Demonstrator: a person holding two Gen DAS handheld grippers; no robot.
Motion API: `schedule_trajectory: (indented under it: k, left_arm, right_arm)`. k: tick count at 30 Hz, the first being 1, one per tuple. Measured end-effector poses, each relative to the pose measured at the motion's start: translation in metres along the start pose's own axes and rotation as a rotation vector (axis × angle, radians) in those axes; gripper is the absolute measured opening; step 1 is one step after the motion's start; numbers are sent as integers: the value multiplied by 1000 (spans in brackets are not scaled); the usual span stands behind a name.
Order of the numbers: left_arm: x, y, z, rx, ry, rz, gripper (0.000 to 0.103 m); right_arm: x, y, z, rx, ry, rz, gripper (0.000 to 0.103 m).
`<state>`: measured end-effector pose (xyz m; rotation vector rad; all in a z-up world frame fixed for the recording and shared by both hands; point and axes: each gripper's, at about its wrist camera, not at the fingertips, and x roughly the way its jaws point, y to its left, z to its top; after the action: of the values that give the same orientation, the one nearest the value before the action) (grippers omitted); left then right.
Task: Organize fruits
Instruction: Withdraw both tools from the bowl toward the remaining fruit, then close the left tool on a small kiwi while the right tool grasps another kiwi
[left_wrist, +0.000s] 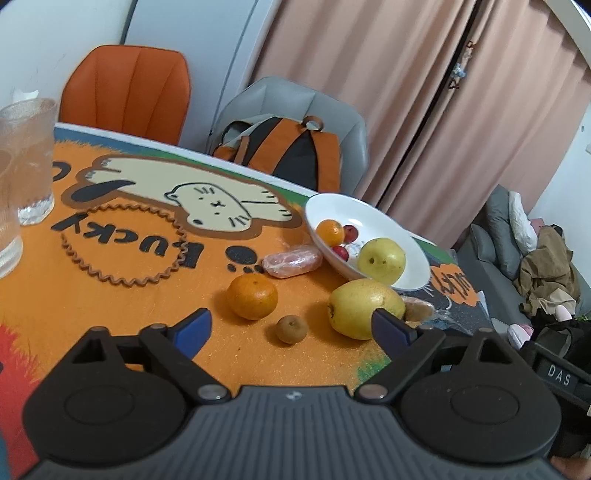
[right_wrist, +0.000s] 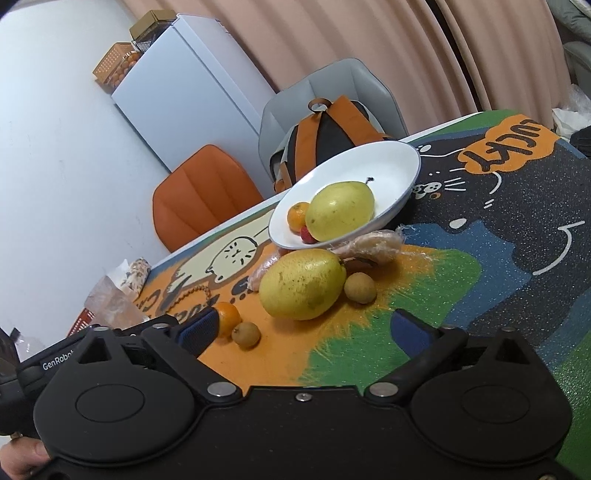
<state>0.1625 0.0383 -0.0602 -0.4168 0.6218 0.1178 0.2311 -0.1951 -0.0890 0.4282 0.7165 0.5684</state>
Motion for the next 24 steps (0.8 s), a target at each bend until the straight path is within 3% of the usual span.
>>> schedule_trajectory:
  k: [6, 16, 24]
  left_arm:
    - [9, 1, -6, 3, 10, 17, 70]
    - [26, -2, -13, 11, 25, 29, 60]
    - [42, -7, -15, 17, 50, 35, 54]
  right_arm:
    - [7, -6, -3, -17, 17, -20, 72]
    - [18, -13, -4, -70, 16, -77, 61]
    - [26, -21, 0, -79, 25, -65, 50]
